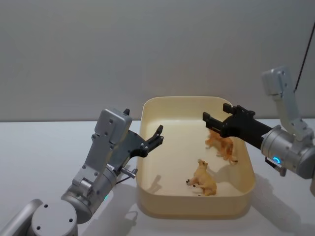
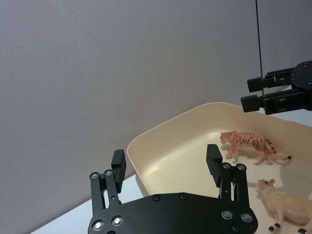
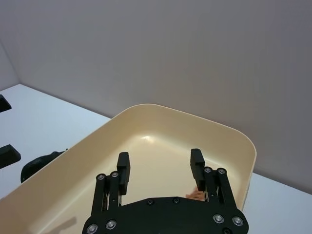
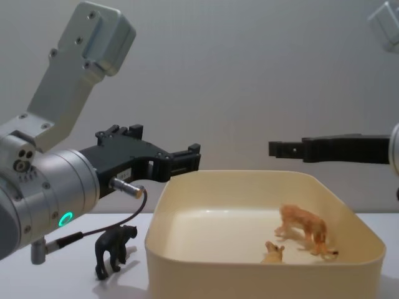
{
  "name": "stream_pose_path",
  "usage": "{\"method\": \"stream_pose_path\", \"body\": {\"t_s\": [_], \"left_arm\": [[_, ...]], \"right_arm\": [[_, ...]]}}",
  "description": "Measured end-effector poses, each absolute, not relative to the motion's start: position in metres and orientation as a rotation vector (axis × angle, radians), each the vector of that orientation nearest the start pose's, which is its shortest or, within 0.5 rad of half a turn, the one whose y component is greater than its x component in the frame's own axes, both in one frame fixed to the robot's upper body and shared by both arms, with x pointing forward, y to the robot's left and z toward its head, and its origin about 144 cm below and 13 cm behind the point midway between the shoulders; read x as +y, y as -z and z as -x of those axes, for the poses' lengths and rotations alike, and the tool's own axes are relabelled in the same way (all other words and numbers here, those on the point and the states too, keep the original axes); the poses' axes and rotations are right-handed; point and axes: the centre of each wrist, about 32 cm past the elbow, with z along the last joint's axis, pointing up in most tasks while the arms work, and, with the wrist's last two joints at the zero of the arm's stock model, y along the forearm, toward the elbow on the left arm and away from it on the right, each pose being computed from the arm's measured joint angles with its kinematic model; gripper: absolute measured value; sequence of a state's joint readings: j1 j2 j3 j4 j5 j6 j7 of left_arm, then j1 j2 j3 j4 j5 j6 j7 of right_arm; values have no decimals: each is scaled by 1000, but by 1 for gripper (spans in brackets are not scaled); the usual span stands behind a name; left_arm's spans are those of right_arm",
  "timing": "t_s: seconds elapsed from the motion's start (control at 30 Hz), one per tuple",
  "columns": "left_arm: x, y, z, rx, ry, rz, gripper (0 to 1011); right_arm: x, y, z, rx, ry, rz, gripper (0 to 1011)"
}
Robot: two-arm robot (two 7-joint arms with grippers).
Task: Pick up the toy alternately with two hands and place it into the central storage box.
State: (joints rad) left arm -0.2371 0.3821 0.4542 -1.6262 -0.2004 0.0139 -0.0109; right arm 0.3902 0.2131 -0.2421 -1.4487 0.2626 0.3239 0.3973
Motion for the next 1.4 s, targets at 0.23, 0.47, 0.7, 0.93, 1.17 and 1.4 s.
{"method": "stream_pose_path", "body": {"t_s": [0.23,0.47,0.7,0.93,1.17,1.4], "left_arm": [[198,-1204,-492,-268,-1124,-61,1002],[198,-1204,-492,-268,-1124,-61,1002],[198,-1204,-492,-268,-1124,-61,1001],[198,-1204,-492,-268,-1124,-61,1002],[199,-1204,-491,-265,-1125,-67,1002],[207,-1202,-485,-234,-1138,-104,1002]], "right_arm": [[-222,-1239,-557,73,962,98,920],[-236,-1240,-547,65,1002,74,1001],[-249,-1240,-536,66,1039,59,1001],[-258,-1241,-527,68,1065,48,1001],[-263,-1241,-522,69,1078,43,1001],[-266,-1242,-519,70,1085,40,1001]]}}
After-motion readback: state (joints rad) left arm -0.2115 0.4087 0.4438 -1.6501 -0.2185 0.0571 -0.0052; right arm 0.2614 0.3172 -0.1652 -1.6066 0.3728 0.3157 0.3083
